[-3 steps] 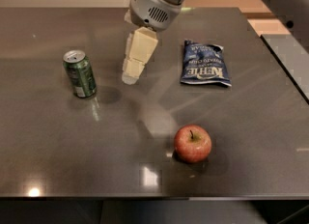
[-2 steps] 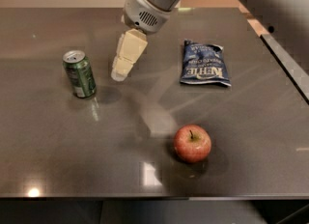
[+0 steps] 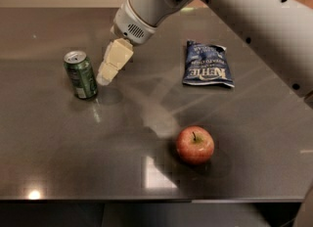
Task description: Knock green can over
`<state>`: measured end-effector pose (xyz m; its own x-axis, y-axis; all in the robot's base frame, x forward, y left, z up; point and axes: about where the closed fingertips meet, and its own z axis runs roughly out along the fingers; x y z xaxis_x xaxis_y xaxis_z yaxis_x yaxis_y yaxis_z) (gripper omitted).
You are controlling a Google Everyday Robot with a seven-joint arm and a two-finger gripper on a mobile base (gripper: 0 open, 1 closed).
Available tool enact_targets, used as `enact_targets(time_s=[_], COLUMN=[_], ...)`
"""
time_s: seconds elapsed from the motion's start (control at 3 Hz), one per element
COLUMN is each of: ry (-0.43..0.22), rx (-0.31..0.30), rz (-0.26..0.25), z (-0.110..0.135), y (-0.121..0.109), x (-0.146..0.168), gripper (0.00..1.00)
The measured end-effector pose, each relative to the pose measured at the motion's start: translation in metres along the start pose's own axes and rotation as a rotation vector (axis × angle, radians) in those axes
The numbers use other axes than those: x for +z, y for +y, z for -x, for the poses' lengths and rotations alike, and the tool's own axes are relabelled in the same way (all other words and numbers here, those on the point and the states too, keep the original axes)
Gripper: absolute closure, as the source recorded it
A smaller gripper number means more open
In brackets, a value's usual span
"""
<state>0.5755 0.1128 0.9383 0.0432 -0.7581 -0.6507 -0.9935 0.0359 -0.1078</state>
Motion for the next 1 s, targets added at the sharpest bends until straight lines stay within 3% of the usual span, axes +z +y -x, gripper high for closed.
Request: enact_targets(time_s=[0.33,1.0], ry=[-0.073,-0.173], rx=[0.005,0.035], rz=[0.035,0.046], z=[0.009,0.02], y=[0.003,-0.003], x=[0.023,0.051], gripper=[0.0,0.0])
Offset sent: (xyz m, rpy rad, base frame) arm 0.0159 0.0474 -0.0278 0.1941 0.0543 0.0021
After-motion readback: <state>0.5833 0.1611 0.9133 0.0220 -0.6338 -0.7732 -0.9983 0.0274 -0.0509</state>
